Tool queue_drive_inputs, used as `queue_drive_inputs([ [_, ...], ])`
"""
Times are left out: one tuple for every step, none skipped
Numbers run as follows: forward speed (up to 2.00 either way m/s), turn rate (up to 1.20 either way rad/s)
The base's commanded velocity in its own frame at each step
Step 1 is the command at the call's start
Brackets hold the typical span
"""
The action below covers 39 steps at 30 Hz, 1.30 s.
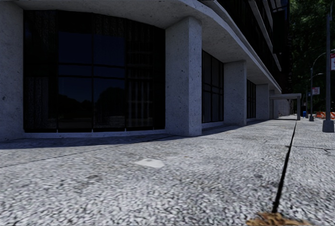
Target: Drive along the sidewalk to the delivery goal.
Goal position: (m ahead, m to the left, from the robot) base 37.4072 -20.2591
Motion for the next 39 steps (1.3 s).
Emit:
queue_drive_inputs([
  [2.00, -0.60],
  [2.00, -0.60],
  [2.00, -0.60],
  [2.00, -0.60],
  [2.00, -0.60],
  [2.00, -0.60],
  [2.00, -0.60],
  [2.00, -0.60],
  [2.00, -0.60],
  [2.00, -0.60],
  [2.00, -0.60],
  [2.00, -0.60],
  [2.00, -0.60],
  [2.00, -0.60],
  [2.00, -0.60],
  [2.00, -0.60],
  [2.00, -0.60],
  [2.00, -0.60],
  [2.00, -0.60],
  [2.00, -0.60],
  [2.00, -0.60],
  [2.00, -0.60],
  [2.00, -0.60],
  [2.00, -0.60],
  [2.00, -0.60],
  [2.00, -0.60],
  [2.00, -0.60],
  [2.00, -0.60],
  [2.00, -0.60],
  [2.00, -0.60],
  [2.00, -0.60],
  [2.00, -0.56],
  [2.00, -0.47],
  [2.00, -0.47],
  [2.00, -0.33],
  [2.00, 0.00],
  [2.00, 0.00],
  [2.00, 0.00],
  [2.00, 0.00],
])
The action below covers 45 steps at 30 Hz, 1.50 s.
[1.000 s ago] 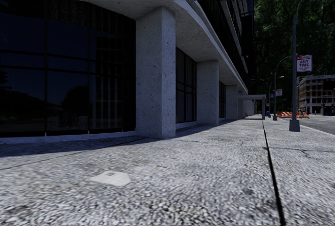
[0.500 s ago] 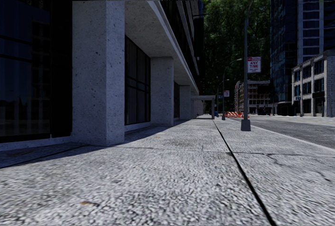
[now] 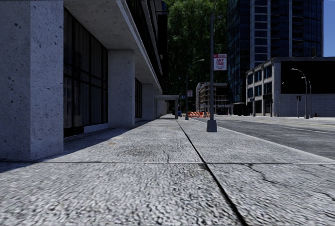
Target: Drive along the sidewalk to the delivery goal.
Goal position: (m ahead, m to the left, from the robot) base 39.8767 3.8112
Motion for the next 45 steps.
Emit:
queue_drive_inputs([
  [2.00, 0.00],
  [2.00, 0.00],
  [2.00, 0.00],
  [2.00, 0.00],
  [2.00, 0.00],
  [2.00, 0.00],
  [2.00, 0.00],
  [2.00, 0.00],
  [2.00, 0.00],
  [2.00, 0.00],
  [2.00, 0.00],
  [2.00, 0.00],
  [2.00, 0.00],
  [2.00, 0.00],
  [2.00, 0.00],
  [2.00, 0.00],
  [2.00, 0.00],
  [2.00, 0.00],
  [2.00, 0.00],
  [2.00, 0.00],
  [2.00, 0.00],
  [2.00, 0.00],
  [2.00, 0.00],
  [2.00, 0.00],
  [2.00, 0.00],
  [2.00, 0.00],
  [2.00, 0.00],
  [2.00, 0.00],
  [2.00, 0.00],
  [2.00, 0.00],
  [2.00, 0.00],
  [2.00, 0.00],
  [2.00, 0.00],
  [2.00, 0.00],
  [2.00, 0.00],
  [2.00, 0.00],
  [2.00, 0.00],
  [2.00, 0.00],
  [2.00, 0.00],
  [2.00, 0.00],
  [2.00, 0.00],
  [2.00, 0.00],
  [2.00, 0.00],
  [2.00, 0.00],
  [2.00, 0.00],
])
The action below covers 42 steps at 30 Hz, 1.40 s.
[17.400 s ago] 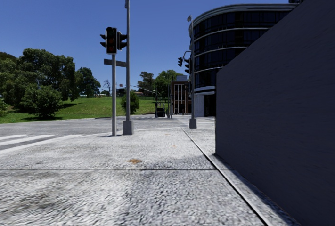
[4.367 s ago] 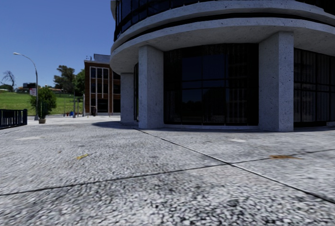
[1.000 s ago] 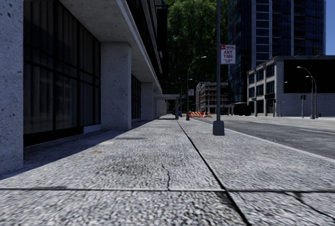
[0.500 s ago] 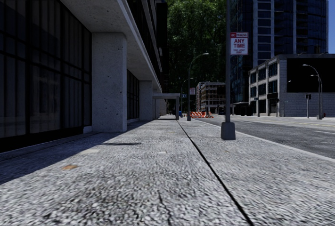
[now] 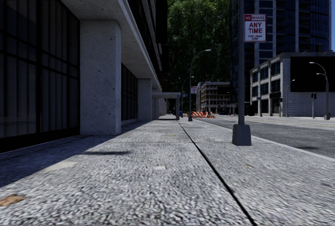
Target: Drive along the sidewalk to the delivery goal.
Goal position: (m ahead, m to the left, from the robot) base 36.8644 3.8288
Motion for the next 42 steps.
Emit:
queue_drive_inputs([
  [2.00, 0.00],
  [2.00, 0.00],
  [2.00, 0.00],
  [2.00, 0.00],
  [2.00, 0.00],
  [2.00, 0.00],
  [2.00, 0.00],
  [2.00, 0.00],
  [2.00, 0.00],
  [2.00, 0.00],
  [2.00, 0.00],
  [2.00, 0.00],
  [2.00, 0.00],
  [2.00, 0.00],
  [2.00, 0.00],
  [2.00, 0.00],
  [2.00, 0.00],
  [2.00, 0.00],
  [2.00, 0.00],
  [2.00, 0.00],
  [2.00, 0.00],
  [2.00, 0.00],
  [2.00, 0.00],
  [2.00, 0.00],
  [2.00, 0.00],
  [2.00, 0.00],
  [2.00, 0.00],
  [2.00, 0.00],
  [2.00, 0.00],
  [2.00, 0.00],
  [2.00, 0.00],
  [2.00, 0.00],
  [2.00, 0.00],
  [2.00, 0.00],
  [2.00, 0.00],
  [2.00, 0.00],
  [2.00, 0.00],
  [2.00, 0.00],
  [2.00, 0.00],
  [2.00, 0.00],
  [2.00, 0.00],
  [2.00, 0.00],
])
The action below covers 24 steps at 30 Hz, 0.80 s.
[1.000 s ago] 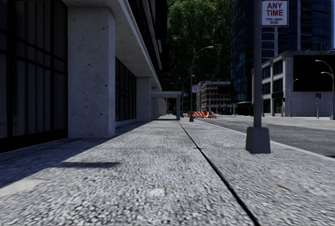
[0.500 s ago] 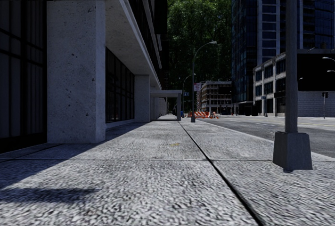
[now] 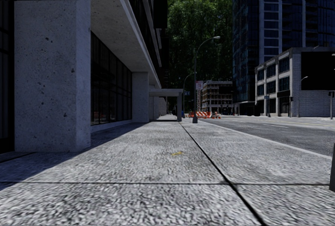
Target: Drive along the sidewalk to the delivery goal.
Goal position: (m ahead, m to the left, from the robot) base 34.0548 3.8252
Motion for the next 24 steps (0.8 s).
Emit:
queue_drive_inputs([
  [2.00, 0.00],
  [2.00, 0.00],
  [2.00, 0.00],
  [2.00, 0.00],
  [2.00, 0.00],
  [2.00, 0.00],
  [2.00, 0.00],
  [2.00, 0.00],
  [2.00, 0.00],
  [2.00, 0.00],
  [2.00, 0.00],
  [2.00, 0.00],
  [2.00, 0.00],
  [2.00, 0.00],
  [2.00, 0.00],
  [2.00, 0.00],
  [2.00, 0.00],
  [2.00, 0.00],
  [2.00, 0.00],
  [2.00, 0.00],
  [2.00, 0.00],
  [2.00, 0.00],
  [2.00, 0.00],
  [2.00, 0.00],
])
